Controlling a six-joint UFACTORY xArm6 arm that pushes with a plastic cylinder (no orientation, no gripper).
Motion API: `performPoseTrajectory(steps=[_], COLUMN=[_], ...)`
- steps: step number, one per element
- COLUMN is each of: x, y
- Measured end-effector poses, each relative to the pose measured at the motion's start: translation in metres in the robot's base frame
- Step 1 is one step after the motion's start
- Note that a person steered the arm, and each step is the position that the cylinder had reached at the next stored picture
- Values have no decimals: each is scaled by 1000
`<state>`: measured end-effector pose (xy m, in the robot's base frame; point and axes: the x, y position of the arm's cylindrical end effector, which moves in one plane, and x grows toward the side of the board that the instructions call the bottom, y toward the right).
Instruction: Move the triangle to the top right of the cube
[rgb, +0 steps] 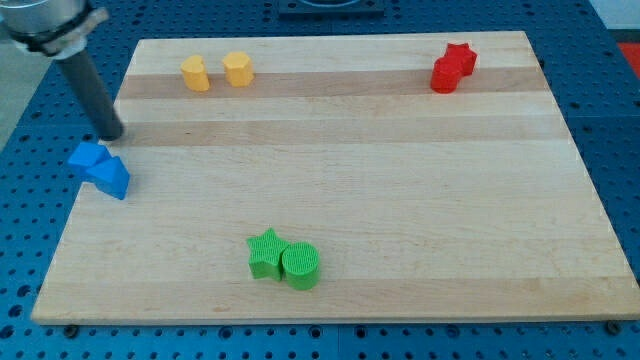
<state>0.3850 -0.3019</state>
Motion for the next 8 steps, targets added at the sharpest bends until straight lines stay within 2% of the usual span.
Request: performPoseTrajectory(steps=[1,2,3,8], x=[1,29,39,65], y=[-3,-3,-2,4])
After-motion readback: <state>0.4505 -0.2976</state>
